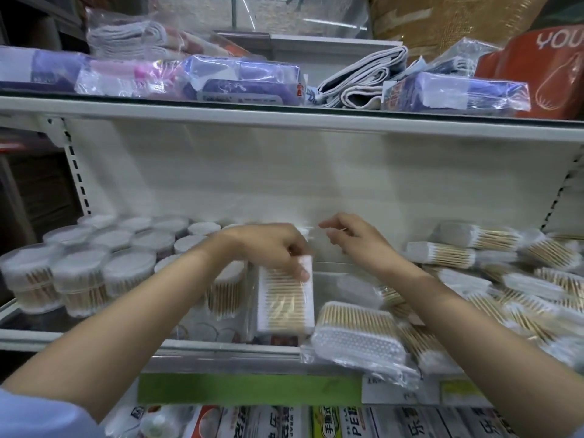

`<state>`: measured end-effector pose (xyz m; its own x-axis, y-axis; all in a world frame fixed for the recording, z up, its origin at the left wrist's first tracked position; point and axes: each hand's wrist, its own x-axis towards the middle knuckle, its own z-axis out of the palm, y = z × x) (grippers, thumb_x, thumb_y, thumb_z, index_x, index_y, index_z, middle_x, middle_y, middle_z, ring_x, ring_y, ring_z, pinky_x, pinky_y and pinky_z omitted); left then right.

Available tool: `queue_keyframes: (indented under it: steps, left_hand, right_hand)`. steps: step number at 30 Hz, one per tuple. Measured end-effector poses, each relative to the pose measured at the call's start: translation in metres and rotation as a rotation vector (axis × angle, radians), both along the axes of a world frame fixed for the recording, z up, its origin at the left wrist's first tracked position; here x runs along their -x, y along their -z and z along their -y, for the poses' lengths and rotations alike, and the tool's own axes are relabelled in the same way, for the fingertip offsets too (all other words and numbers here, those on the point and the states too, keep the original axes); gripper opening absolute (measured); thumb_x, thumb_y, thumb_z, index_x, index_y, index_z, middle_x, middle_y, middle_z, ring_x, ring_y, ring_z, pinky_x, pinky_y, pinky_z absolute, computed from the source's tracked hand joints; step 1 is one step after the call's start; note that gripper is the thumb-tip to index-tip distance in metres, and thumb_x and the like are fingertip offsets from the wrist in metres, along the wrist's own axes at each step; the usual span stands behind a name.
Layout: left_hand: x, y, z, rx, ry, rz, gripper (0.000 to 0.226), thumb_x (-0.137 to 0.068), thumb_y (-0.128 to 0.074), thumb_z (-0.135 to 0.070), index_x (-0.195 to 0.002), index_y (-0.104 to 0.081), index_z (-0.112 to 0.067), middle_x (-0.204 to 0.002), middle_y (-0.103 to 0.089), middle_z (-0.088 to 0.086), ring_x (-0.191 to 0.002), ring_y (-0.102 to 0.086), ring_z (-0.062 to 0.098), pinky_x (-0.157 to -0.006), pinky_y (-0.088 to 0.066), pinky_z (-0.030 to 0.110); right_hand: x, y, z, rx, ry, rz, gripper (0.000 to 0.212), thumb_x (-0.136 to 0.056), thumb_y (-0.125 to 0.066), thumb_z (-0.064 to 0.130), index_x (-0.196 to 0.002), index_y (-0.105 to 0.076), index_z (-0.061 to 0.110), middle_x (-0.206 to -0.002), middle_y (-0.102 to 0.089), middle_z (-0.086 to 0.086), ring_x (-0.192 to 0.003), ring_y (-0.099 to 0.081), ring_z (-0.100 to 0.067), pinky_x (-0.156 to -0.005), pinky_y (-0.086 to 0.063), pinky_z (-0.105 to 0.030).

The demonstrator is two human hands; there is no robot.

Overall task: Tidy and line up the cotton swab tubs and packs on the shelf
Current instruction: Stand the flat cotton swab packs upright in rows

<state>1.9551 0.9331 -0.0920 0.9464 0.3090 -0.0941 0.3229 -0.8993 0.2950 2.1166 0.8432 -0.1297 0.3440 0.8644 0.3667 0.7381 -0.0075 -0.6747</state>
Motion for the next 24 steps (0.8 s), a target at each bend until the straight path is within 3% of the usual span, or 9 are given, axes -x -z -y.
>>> queue_keyframes:
  steps: [4,8,12,16,19,22,24]
  left_hand:
    - [0.004,-0.016,0.006,-0.012,-0.159,0.281,0.031,-0.086,-0.065,-0.03,-0.113,-0.061,-0.017,-0.107,-0.058,0.0,-0.097,-0.055,0.016,-0.085,-0.046,0.032]
    - [-0.009,0.004,0.018,0.256,-0.242,0.814,0.029,-0.084,-0.067,-0.019,-0.111,-0.056,-0.017,-0.116,-0.052,0.005,-0.104,-0.054,0.016,-0.09,-0.05,0.037]
    - [-0.025,0.049,0.033,0.411,-0.26,1.138,0.032,-0.08,-0.071,-0.012,-0.1,-0.054,-0.031,-0.114,-0.053,0.004,-0.104,-0.057,0.019,-0.092,-0.051,0.044]
    - [-0.035,0.072,0.043,0.492,-0.32,1.285,0.033,-0.078,-0.072,-0.019,-0.099,-0.054,-0.035,-0.112,-0.055,0.004,-0.103,-0.06,0.021,-0.089,-0.053,0.047]
    - [-0.037,0.076,0.045,0.47,-0.312,1.293,0.031,-0.08,-0.071,-0.021,-0.103,-0.053,-0.031,-0.113,-0.056,0.004,-0.102,-0.061,0.021,-0.087,-0.053,0.047]
    - [-0.034,0.08,0.044,0.469,-0.344,1.272,0.038,-0.075,-0.069,-0.032,-0.108,-0.053,-0.022,-0.113,-0.057,0.004,-0.103,-0.06,0.019,-0.088,-0.053,0.045]
    - [-0.032,0.083,0.042,0.483,-0.355,1.274,0.044,-0.071,-0.067,-0.04,-0.108,-0.052,-0.022,-0.113,-0.056,0.004,-0.105,-0.06,0.02,-0.089,-0.054,0.043]
  right_hand:
    - [-0.003,0.003,0.01,-0.104,-0.027,-0.324,0.029,-0.099,-0.038,0.037,-0.105,-0.06,0.019,-0.101,-0.062,-0.003,-0.084,-0.057,-0.011,-0.072,-0.042,-0.027]
    - [-0.009,0.011,0.017,-0.193,-0.126,-0.576,0.048,-0.084,-0.049,0.06,-0.114,-0.055,0.023,-0.107,-0.062,0.002,-0.1,-0.06,-0.016,-0.083,-0.048,-0.032]
    - [-0.015,0.018,0.026,-0.226,-0.208,-0.669,0.057,-0.071,-0.067,0.051,-0.121,-0.052,0.026,-0.113,-0.06,0.001,-0.098,-0.062,-0.015,-0.078,-0.047,-0.031]
    - [-0.017,0.02,0.027,-0.258,-0.281,-0.795,0.05,-0.066,-0.067,0.026,-0.113,-0.052,0.022,-0.098,-0.06,0.001,-0.076,-0.063,-0.008,-0.063,-0.048,-0.024]
    - [-0.015,0.022,0.027,-0.266,-0.313,-0.816,0.045,-0.06,-0.056,0.011,-0.104,-0.049,0.021,-0.094,-0.057,-0.002,-0.073,-0.059,-0.009,-0.052,-0.047,-0.018]
    - [-0.015,0.026,0.026,-0.244,-0.302,-0.795,0.042,-0.061,-0.054,0.006,-0.099,-0.047,0.019,-0.098,-0.056,-0.006,-0.084,-0.057,-0.015,-0.058,-0.048,-0.022]
    - [-0.016,0.028,0.026,-0.226,-0.278,-0.752,0.035,-0.073,-0.053,-0.002,-0.101,-0.046,0.018,-0.104,-0.056,-0.011,-0.092,-0.056,-0.019,-0.068,-0.049,-0.028]
